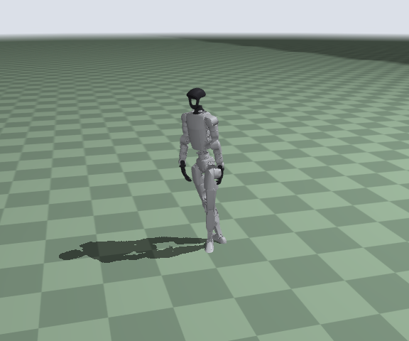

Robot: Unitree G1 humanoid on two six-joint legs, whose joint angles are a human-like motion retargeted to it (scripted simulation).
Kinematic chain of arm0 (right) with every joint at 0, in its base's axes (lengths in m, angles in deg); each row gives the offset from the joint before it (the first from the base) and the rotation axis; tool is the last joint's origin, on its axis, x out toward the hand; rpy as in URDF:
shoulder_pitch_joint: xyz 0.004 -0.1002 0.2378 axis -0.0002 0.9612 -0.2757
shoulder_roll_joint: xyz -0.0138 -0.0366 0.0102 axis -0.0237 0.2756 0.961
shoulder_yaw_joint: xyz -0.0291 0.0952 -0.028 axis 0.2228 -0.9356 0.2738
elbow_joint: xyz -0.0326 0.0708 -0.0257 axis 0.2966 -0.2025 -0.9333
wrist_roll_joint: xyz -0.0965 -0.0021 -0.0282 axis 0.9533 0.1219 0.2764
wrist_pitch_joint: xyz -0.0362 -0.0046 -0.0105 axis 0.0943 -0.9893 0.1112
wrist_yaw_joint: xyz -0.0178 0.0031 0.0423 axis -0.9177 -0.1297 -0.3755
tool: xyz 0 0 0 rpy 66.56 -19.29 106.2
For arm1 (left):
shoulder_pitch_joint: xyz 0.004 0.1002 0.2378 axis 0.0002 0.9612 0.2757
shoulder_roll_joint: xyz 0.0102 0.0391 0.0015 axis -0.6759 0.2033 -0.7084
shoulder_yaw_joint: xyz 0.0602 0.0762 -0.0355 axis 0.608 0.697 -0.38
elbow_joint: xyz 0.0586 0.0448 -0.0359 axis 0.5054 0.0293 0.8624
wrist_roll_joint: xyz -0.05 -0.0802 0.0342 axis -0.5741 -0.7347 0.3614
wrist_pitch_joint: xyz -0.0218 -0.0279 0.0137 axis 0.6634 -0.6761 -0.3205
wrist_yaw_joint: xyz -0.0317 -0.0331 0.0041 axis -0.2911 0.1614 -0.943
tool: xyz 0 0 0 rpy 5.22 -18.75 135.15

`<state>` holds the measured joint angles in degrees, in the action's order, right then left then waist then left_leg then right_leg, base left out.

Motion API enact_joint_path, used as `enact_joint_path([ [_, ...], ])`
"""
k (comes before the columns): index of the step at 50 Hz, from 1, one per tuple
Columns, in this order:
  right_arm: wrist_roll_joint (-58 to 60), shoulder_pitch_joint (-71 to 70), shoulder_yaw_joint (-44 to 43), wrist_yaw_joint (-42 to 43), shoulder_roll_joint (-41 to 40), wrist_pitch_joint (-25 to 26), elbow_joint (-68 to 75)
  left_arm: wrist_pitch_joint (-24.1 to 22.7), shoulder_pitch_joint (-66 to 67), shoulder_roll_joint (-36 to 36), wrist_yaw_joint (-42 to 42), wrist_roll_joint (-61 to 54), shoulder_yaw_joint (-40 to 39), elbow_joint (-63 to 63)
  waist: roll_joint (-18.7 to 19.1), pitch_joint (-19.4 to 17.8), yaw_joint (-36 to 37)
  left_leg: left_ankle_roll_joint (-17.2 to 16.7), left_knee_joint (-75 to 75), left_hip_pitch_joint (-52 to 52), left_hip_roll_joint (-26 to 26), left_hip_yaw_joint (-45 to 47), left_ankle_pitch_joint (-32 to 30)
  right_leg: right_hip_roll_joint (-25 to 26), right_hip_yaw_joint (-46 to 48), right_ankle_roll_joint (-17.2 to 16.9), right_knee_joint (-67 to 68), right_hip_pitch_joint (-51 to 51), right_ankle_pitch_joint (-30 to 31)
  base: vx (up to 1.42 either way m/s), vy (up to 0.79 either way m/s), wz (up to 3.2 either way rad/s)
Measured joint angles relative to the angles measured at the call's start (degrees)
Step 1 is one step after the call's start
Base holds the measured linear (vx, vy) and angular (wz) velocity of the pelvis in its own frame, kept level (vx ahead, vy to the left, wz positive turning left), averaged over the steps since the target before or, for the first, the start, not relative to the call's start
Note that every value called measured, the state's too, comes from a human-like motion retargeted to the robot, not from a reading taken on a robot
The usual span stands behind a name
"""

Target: In place motions

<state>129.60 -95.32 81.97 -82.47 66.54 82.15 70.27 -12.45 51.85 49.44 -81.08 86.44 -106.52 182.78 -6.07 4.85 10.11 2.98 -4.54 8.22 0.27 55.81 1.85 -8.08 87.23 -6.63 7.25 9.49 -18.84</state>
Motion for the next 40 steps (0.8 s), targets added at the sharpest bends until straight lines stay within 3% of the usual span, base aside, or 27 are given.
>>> enact_joint_path([
  [5,1.91,0.71,2.17,0.48,-0.17,-1.0,-1.37,-0.62,-2.12,-1.46,-1.42,1.72,2.86,-4.69,-0.91,0.92,-1.34,-0.08,-0.53,0.58,-0.05,-0.17,0.8,0.07,0.88,0.23,-0.37,-0.31,0.96,-0.01,-0.1,-0.01],
  [14,1.36,1.59,-0.13,3.37,1.93,2.96,4.68,-1.83,-5.71,-4.23,-2.83,5.28,8.17,-12.19,-0.8,1.41,-1.37,0.84,-2.09,1.86,0.6,-2.48,2.83,-0.86,2.67,-0.63,-0.38,0.4,4.47,-0.04,-0.02,0.21],
  [22,3.13,3.4,-5.43,8.08,4.08,5.18,9.18,-2.13,-1.8,-2.28,-1.56,7.76,9.05,-11.76,1.79,3.6,-1.88,2.04,-3.84,3.51,1.69,-6.15,5.31,-2.62,2.69,-1.09,0.65,1.32,10.47,0.0,0.06,0.38],
  [27,3.73,6.31,-10.68,8.58,5.29,5.54,8.76,-1.15,-0.28,-1.51,-0.32,8.22,8.64,-7.48,5.47,4.18,-3.01,2.25,-5.12,4.18,1.09,-12.31,6.41,-3.06,2.06,-0.85,4.01,3.69,17.28,-0.01,0.02,0.88],
  [30,4.3,8.81,-14.7,8.17,5.82,5.02,6.68,-0.17,0.27,-1.75,0.44,7.22,8.18,-5.47,10.48,5.59,-5.85,2.47,-6.59,5.87,-1.66,-18.55,7.34,-4.73,-4.28,1.75,12.32,3.92,23.06,0.04,-0.04,1.43],
  [32,2.57,10.54,-16.05,8.24,6.0,4.51,4.91,0.22,0.3,-2.15,1.42,6.88,8.24,-5.05,13.59,6.36,-9.54,2.98,-7.72,7.66,-2.52,-23.61,7.75,-7.63,-14.32,5.15,20.73,0.76,24.45,0.0,-0.08,1.9],
  [35,-2.33,12.24,-17.18,8.93,5.48,4.19,3.63,0.54,-0.68,-3.25,1.79,7.43,10.01,-5.33,14.48,7.2,-13.84,4.21,-7.25,10.19,-0.22,-29.04,6.54,-9.6,-45.61,1.11,32.21,-13.86,19.22,-0.13,-0.13,1.39],
  [37,-5.69,11.9,-18.08,8.77,5.1,4.0,4.18,0.75,-2.51,-4.37,1.47,8.16,12.13,-6.21,14.18,6.57,-11.55,4.33,-7.24,10.84,-0.85,-28.62,6.15,-6.52,-63.48,-0.78,36.3,-22.47,13.9,-0.21,-0.16,0.91],
  [40,-8.48,11.85,-18.61,7.32,4.66,4.19,5.35,0.41,-4.94,-5.53,1.13,9.0,15.79,-8.25,18.09,3.76,-19.38,4.63,-7.29,10.98,-0.9,-39.8,4.16,0.42,-65.29,2.7,34.35,-25.29,9.09,-0.14,-0.17,2.82],
])
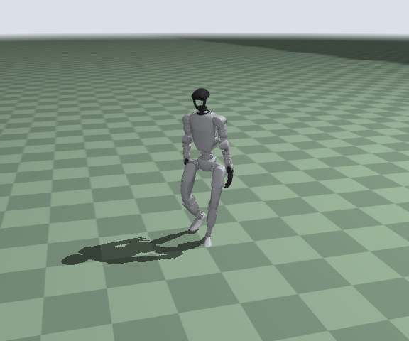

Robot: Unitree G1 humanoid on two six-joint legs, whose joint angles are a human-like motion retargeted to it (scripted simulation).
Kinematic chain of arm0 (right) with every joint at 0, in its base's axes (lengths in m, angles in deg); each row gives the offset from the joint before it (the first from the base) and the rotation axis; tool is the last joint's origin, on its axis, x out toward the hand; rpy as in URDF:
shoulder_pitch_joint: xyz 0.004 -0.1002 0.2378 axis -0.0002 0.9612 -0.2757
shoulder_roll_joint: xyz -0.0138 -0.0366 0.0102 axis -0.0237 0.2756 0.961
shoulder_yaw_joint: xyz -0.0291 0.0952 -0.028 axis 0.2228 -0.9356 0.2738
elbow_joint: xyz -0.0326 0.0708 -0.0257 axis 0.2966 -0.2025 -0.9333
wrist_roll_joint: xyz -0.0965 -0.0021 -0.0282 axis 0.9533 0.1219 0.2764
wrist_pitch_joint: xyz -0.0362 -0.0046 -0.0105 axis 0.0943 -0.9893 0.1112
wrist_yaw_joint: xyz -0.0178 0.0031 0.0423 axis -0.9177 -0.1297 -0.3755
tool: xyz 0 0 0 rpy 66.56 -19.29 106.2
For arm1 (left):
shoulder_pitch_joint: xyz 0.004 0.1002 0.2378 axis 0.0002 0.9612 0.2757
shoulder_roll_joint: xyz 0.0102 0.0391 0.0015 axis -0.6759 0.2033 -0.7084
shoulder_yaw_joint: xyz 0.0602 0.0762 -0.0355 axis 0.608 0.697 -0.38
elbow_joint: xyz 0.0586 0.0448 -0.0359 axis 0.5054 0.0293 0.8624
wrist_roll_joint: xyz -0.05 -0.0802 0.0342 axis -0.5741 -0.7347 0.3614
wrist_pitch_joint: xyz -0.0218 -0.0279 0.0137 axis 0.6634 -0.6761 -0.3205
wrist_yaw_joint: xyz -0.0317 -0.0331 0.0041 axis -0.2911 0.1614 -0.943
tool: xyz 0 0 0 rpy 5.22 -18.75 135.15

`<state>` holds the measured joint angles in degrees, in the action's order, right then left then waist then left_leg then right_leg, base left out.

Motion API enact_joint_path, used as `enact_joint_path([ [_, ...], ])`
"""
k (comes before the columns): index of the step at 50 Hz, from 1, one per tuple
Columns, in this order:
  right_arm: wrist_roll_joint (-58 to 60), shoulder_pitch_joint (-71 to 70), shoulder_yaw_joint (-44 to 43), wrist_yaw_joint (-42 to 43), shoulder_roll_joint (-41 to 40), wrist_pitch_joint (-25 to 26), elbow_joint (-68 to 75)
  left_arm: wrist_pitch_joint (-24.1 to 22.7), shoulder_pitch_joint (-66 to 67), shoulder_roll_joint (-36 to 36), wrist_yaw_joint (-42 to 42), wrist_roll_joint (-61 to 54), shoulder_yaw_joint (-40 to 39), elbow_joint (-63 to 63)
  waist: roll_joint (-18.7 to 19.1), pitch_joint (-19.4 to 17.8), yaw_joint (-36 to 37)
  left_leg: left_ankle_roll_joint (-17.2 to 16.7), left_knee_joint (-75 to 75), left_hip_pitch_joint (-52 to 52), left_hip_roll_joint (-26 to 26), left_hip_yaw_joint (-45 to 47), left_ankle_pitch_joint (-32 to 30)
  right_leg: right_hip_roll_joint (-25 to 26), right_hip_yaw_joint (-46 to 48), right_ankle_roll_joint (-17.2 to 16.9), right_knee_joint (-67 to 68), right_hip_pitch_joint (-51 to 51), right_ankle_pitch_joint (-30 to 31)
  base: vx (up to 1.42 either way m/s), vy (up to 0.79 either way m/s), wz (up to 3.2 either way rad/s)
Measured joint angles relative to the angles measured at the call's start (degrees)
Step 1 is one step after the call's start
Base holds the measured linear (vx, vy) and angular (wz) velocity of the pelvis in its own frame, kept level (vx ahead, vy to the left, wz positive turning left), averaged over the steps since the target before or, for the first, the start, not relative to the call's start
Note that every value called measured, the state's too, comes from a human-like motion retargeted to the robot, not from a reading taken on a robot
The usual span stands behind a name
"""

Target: In place motions

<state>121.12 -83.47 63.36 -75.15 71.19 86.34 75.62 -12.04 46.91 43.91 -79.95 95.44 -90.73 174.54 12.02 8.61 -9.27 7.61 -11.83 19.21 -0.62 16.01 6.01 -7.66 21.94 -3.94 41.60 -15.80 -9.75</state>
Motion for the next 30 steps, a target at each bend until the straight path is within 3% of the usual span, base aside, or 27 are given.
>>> enact_joint_path([
  [5,3.01,-0.2,1.05,-0.29,-0.81,0.98,1.2,-0.63,-5.02,-0.71,-0.6,0.37,3.98,-2.15,-1.9,-2.48,-3.29,0.07,1.71,-2.76,2.82,-5.2,-2.31,7.39,-11.66,2.09,-13.48,-3.5,-3.51,-0.06,-0.14,1.8],
  [9,6.31,0.01,2.64,0.22,-1.14,1.04,1.39,-1.33,-7.89,0.51,-1.76,-1.1,7.14,-2.33,-7.02,-5.06,-3.64,1.06,2.77,-7.84,8.33,-8.75,-3.18,7.52,-16.96,4.18,-26.31,1.19,3.99,0.08,-0.1,1.43],
  [10,7.3,0.0,3.25,-0.04,-1.26,0.99,1.36,-1.43,-8.37,0.67,-1.76,-1.36,7.7,-2.28,-7.95,-5.31,-2.43,1.14,2.98,-8.79,8.85,-8.63,-3.17,7.95,-17.16,5.65,-27.25,2.63,2.18,0.18,-0.09,0.16],
  [12,9.27,0.09,3.39,-0.75,-1.58,1.34,1.41,-1.46,-8.82,1.1,-1.17,-1.06,9.08,-1.69,-9.27,-4.42,0.46,1.28,3.68,-9.88,9.59,-8.89,-3.36,4.93,-4.05,7.56,-27.2,5.33,0.53,0.19,-0.07,0.53],
  [15,11.18,-0.99,2.8,-1.07,-2.01,1.53,1.31,-1.59,-8.55,2.8,-2.24,-0.48,8.95,-0.49,-10.57,-4.44,2.4,1.5,4.26,-11.38,10.58,-11.03,-4.05,5.45,-9.16,5.91,-27.55,6.2,0.64,0.11,-0.07,0.71],
  [17,11.67,-1.56,3.72,-1.46,-2.31,0.85,0.38,-2.13,-7.44,3.44,-2.66,-1.51,8.18,0.03,-10.86,-4.2,1.3,1.59,4.43,-11.91,10.83,-12.45,-4.36,5.56,-5.77,6.51,-29.71,7.89,1.15,0.1,-0.09,0.59],
  [23,11.1,-3.34,5.91,-3.54,-3.13,-2.04,-4.45,-1.77,-5.22,2.66,-2.22,0.1,4.79,2.87,-12.48,-2.96,1.26,0.25,3.65,-11.24,11.92,-14.34,-4.54,4.76,-7.17,5.89,-30.08,7.12,0.89,0.04,-0.02,0.15],
  [25,10.27,-4.12,6.49,-4.21,-3.39,-2.74,-5.54,-1.47,-4.72,2.34,-2.6,-0.27,3.8,3.78,-13.67,-2.81,2.69,-0.79,1.72,-9.6,13.2,-17.32,-4.86,3.83,-8.82,5.76,-29.1,5.67,0.98,-0.06,0.02,-0.14],
  [27,10.34,-4.78,6.53,-5.1,-3.49,-3.39,-6.49,-1.42,-4.25,2.16,-2.41,-0.94,2.98,4.1,-14.05,-2.45,0.46,-1.81,1.56,-10.0,14.81,-26.01,-5.31,2.28,-6.57,5.61,-28.56,4.95,0.6,-0.1,0.03,0.5],
  [30,11.37,-5.37,7.35,-6.47,-3.4,-4.31,-8.08,-1.44,-3.67,1.97,-2.34,-1.78,1.14,3.9,-15.04,-3.03,2.21,-2.14,1.35,-9.4,15.81,-29.27,-5.18,1.84,-8.51,5.83,-27.83,3.7,0.74,-0.09,0.01,-0.6],
])
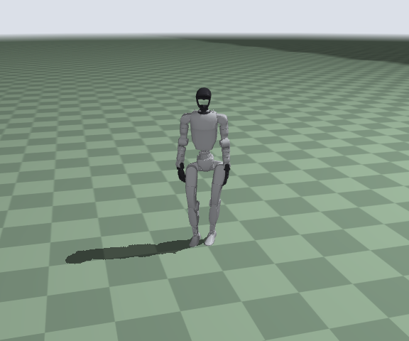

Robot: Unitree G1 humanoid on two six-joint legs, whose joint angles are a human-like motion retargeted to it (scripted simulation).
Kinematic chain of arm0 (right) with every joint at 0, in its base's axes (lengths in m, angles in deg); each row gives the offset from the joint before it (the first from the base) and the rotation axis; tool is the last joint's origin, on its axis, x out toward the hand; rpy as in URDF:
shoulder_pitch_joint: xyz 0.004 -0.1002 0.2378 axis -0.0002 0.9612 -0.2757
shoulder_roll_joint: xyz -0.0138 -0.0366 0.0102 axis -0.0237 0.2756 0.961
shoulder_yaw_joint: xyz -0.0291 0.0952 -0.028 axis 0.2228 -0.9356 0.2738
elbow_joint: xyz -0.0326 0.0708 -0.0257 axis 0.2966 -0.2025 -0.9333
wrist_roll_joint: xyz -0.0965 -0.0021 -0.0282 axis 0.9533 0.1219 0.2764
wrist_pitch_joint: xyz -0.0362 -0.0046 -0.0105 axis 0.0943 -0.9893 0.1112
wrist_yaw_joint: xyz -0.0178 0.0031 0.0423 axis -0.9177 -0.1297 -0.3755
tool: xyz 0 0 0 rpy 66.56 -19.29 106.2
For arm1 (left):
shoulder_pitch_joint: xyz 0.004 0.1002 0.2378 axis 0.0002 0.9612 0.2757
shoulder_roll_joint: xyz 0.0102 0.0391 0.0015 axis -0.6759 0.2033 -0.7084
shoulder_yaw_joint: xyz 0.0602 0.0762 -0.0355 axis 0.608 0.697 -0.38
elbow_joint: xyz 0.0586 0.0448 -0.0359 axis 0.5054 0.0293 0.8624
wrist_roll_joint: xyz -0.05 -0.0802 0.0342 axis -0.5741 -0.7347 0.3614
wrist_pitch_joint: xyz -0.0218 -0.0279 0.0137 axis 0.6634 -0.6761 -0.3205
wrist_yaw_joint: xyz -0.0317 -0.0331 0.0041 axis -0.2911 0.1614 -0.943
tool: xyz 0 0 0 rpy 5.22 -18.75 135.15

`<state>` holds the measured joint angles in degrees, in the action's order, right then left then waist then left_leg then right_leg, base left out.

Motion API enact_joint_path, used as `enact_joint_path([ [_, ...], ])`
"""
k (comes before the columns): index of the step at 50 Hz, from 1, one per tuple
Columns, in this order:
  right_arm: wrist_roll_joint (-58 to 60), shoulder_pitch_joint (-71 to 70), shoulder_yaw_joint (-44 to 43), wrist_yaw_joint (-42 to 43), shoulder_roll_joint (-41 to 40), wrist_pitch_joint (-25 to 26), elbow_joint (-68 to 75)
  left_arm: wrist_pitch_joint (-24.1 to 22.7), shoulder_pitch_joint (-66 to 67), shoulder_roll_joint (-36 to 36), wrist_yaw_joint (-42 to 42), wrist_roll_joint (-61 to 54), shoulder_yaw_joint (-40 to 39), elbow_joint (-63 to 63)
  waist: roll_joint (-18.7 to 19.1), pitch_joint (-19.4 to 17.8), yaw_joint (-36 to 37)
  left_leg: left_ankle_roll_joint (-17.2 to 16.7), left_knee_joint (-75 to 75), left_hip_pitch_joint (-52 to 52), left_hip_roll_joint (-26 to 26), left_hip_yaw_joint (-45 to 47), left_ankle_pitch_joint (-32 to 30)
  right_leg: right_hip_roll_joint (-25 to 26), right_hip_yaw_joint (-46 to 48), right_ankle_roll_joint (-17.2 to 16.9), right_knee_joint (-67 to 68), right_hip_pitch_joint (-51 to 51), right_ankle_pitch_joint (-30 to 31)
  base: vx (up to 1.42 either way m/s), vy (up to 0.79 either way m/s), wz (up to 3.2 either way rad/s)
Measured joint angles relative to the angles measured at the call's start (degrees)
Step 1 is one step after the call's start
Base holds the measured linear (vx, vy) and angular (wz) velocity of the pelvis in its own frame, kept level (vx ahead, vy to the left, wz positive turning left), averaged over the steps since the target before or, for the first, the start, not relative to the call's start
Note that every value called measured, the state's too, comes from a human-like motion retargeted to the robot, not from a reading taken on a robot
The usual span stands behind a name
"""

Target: In place motions

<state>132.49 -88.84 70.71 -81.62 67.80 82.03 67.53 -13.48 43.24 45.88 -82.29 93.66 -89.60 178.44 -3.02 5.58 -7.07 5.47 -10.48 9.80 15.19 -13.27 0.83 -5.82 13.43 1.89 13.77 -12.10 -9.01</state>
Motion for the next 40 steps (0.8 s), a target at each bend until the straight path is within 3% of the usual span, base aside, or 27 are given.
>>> enact_joint_path([
  [4,3.03,-0.21,1.14,0.71,0.13,-0.62,-0.98,0.13,0.41,-0.37,-0.17,-1.07,-0.02,-0.11,1.71,-1.08,0.58,3.12,1.48,0.52,-3.55,10.52,1.2,2.07,-2.24,-0.05,0.43,-1.12,1.15,-0.08,-0.05,-0.71],
  [8,4.22,0.35,1.8,3.35,-0.2,-0.26,-0.14,0.48,-0.2,-1.71,0.39,0.26,2.48,-0.19,4.62,-1.32,-4.61,2.58,2.6,1.32,-6.97,12.59,0.68,3.73,-1.59,0.43,2.38,-3.55,1.61,-0.13,-0.09,-0.04],
  [15,4.96,1.4,0.48,4.22,0.6,2.3,3.75,0.02,-3.35,-3.84,0.99,1.51,9.36,-0.25,5.21,-2.46,-6.24,2.74,3.11,1.38,-10.01,22.6,2.29,4.8,-3.17,2.25,2.95,-6.08,-1.71,-0.13,-0.03,-1.42],
  [22,2.4,0.25,-0.51,4.03,2.04,2.25,2.8,0.43,-6.11,-6.02,2.98,2.74,15.76,-0.46,7.61,-3.04,-7.82,2.0,3.02,1.07,-15.82,40.24,6.85,1.36,14.81,1.21,1.81,-4.14,-6.8,-0.18,0.05,-3.01],
  [30,-6.12,-1.45,1.19,1.81,1.92,0.36,0.43,1.55,-7.05,-8.6,3.23,3.73,15.06,-1.02,6.37,-1.24,-4.47,-2.73,4.29,-4.14,-18.94,67.98,12.03,-2.01,48.12,-1.78,-1.42,5.51,-8.62,-0.1,0.15,-3.77],
  [35,-6.52,-2.51,2.18,-0.27,0.7,1.11,0.36,1.81,-7.22,-8.97,2.32,3.7,13.01,-1.75,3.13,-0.3,-1.47,-5.23,6.83,-8.79,-15.44,83.91,12.94,-2.97,50.79,-4.3,-4.44,6.39,0.39,-0.04,0.08,-2.91],
  [40,-5.05,-1.63,0.77,-1.39,-1.07,0.8,-0.53,1.93,-9.27,-8.64,3.09,2.9,13.76,-0.51,5.16,-0.64,-7.5,-6.66,5.91,-9.96,-17.0,85.88,13.02,-1.28,48.03,-3.94,-6.73,5.82,3.03,-0.03,0.07,-0.62],
])
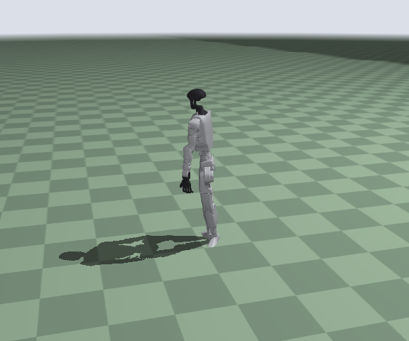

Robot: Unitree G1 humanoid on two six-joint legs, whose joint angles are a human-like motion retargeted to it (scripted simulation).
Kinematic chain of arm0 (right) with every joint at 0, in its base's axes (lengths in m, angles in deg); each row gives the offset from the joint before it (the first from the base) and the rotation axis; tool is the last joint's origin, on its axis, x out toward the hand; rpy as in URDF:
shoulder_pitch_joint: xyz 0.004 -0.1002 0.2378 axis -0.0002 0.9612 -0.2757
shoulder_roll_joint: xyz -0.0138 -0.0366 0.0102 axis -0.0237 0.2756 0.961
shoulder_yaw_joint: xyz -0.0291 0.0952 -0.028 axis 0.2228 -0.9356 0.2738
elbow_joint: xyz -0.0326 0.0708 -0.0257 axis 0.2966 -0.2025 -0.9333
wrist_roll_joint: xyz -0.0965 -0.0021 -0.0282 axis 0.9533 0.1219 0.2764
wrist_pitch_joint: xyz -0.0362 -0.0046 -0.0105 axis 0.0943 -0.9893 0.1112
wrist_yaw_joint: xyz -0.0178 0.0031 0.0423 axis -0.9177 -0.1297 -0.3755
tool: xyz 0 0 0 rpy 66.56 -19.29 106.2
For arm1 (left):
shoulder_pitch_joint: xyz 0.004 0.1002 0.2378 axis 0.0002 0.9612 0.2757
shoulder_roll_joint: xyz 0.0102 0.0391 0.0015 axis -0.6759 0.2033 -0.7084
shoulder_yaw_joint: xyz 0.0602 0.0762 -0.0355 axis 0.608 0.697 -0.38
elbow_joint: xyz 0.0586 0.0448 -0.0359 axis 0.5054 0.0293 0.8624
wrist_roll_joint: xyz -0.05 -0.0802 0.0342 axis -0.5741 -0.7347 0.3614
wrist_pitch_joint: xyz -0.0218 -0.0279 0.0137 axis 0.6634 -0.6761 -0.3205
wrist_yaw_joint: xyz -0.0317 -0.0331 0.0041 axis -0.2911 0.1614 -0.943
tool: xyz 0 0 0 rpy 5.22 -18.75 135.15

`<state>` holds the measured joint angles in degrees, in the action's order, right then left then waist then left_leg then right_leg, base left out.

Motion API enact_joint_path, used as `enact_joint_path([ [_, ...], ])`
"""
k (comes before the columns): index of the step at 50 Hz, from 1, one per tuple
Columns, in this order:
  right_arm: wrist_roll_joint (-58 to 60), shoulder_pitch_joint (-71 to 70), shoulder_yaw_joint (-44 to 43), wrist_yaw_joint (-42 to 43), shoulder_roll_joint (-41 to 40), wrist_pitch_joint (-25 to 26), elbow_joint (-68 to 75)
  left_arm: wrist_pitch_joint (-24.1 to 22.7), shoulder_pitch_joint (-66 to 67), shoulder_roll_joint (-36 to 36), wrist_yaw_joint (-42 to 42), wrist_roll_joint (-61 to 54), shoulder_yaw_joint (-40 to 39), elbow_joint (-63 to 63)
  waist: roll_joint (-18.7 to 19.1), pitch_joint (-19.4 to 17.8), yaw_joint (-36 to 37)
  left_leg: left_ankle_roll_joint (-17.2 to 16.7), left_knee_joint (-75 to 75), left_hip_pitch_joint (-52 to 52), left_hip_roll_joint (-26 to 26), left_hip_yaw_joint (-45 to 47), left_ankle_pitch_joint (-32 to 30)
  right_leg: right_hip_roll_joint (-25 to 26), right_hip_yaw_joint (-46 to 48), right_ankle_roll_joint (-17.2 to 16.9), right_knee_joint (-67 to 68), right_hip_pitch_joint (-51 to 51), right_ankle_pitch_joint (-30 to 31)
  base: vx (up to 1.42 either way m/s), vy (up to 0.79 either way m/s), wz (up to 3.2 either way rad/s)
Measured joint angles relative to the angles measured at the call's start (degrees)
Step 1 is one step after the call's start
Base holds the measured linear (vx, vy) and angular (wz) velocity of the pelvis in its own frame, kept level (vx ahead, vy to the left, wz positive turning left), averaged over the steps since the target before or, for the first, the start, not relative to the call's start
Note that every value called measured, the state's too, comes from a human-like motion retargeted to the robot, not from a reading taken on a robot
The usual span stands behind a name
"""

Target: In place motions

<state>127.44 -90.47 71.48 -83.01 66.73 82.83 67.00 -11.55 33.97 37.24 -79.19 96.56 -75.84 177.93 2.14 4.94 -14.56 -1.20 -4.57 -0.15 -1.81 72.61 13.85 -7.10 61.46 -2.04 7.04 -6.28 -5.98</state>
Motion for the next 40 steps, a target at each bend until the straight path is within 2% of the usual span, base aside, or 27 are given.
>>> enact_joint_path([
  [7,-2.34,1.91,-5.34,3.71,0.73,2.72,4.82,-0.43,-4.36,3.73,0.33,1.21,3.44,-1.49,3.21,-1.89,-5.68,-0.73,-1.14,-1.8,-2.47,-0.3,-0.58,2.1,2.15,-0.63,-1.48,3.33,-0.97,0.02,0.11,0.29],
  [15,-2.9,3.31,-8.63,8.11,3.27,6.75,13.93,-3.35,-3.63,7.45,1.23,3.26,5.18,-5.17,4.0,-0.37,-5.68,-1.25,-4.12,-3.75,-3.28,-0.64,-1.52,1.83,1.86,-0.8,-2.8,5.5,-2.42,0.1,0.12,0.04],
  [17,-2.19,3.81,-8.07,8.49,3.46,7.27,14.91,-3.57,-2.28,6.73,0.85,4.48,5.12,-5.27,2.29,0.98,-4.95,0.58,-8.83,-3.64,-4.35,-1.74,-3.07,0.25,0.37,0.13,-3.28,5.28,-2.63,0.13,0.05,-0.41],
  [19,-1.28,3.7,-6.97,8.46,3.26,7.78,15.43,-3.58,-0.56,5.39,0.36,5.55,4.03,-5.15,-0.77,2.28,-3.74,5.14,-16.93,-2.34,-6.3,-3.8,-4.24,-2.7,-2.32,0.86,-3.1,4.41,-2.74,0.07,0.01,-0.81],
  [21,-0.02,3.3,-5.81,8.01,2.83,7.77,15.14,-3.47,1.29,4.16,-0.54,5.69,2.03,-4.5,-3.95,2.9,-1.82,11.14,-26.45,1.19,-8.42,-9.85,-3.43,-5.33,-6.04,1.53,-2.66,3.17,-2.77,-0.02,0.02,-1.3],
  [22,0.71,3.08,-5.17,7.63,2.65,7.56,14.71,-3.36,2.29,3.74,-1.09,5.36,0.73,-3.98,-5.18,2.97,-0.49,12.66,-30.86,4.12,-8.98,-15.2,-2.9,-6.03,-8.27,1.92,-2.57,2.44,-2.69,-0.08,0.06,-1.74],
  [24,2.29,2.46,-3.55,6.7,2.48,7.0,13.23,-3.04,4.32,3.46,-2.07,3.98,-2.74,-2.5,-6.89,2.6,2.83,10.76,-36.23,11.46,-6.6,-29.92,-2.43,-6.35,-13.63,2.74,-2.7,0.75,-2.18,-0.13,0.11,-2.08],
  [28,5.54,-0.16,-0.74,5.67,2.66,5.54,9.17,-2.27,7.68,4.26,-2.43,-0.1,-10.63,0.85,-9.84,0.19,8.42,8.99,-32.14,18.94,6.0,-50.18,-3.63,-7.19,-24.21,3.86,-2.99,-2.3,-0.63,-0.22,0.18,-2.09],
  [31,6.82,-2.04,1.12,5.0,2.85,4.0,6.37,-2.09,10.82,5.15,-2.08,-1.76,-14.35,2.51,-10.04,-2.15,11.3,8.69,-23.1,19.96,13.23,-62.64,-5.24,-5.87,-30.3,4.46,-3.3,-3.07,0.39,-0.16,0.15,-1.91],
  [34,7.29,-3.47,2.47,3.53,2.58,2.88,4.21,-1.84,14.09,6.14,-2.61,-1.75,-16.76,3.6,-8.42,-3.86,13.82,6.92,-13.29,18.33,16.57,-74.46,-8.59,-2.37,-34.42,4.73,-3.47,-2.52,0.64,-0.01,0.06,-1.97],
  [35,7.32,-3.76,2.77,3.01,2.34,2.59,3.6,-1.77,15.19,6.44,-2.81,-1.68,-17.35,3.85,-7.55,-4.31,14.2,7.35,-10.18,17.35,16.88,-77.62,-11.05,-0.79,-35.48,4.93,-3.57,-2.01,0.6,0.09,-0.03,-1.28],
  [37,6.75,-3.79,3.39,2.11,1.66,2.01,2.76,-1.71,17.4,7.19,-2.56,-1.54,-18.31,4.05,-5.63,-4.39,11.47,7.24,-6.3,13.97,14.91,-77.4,-13.19,1.77,-36.04,5.11,-3.65,-0.75,0.38,0.17,-0.08,-0.43],
  [38,6.4,-3.68,4.1,1.73,1.3,1.75,2.64,-1.68,18.57,7.67,-2.2,-1.61,-19.08,4.06,-4.88,-3.81,9.18,6.8,-5.98,12.86,12.89,-73.12,-11.53,2.48,-36.55,5.05,-3.45,-0.66,0.3,0.21,-0.12,-0.28],
  [40,5.51,-3.08,5.46,1.72,0.35,1.77,2.63,-1.47,19.97,8.38,-1.19,-1.75,-20.72,4.36,-3.98,-2.79,7.55,6.33,-5.45,12.32,11.89,-72.51,-11.23,3.62,-38.8,5.0,-2.68,-1.11,0.36,0.16,-0.14,-0.73],
])
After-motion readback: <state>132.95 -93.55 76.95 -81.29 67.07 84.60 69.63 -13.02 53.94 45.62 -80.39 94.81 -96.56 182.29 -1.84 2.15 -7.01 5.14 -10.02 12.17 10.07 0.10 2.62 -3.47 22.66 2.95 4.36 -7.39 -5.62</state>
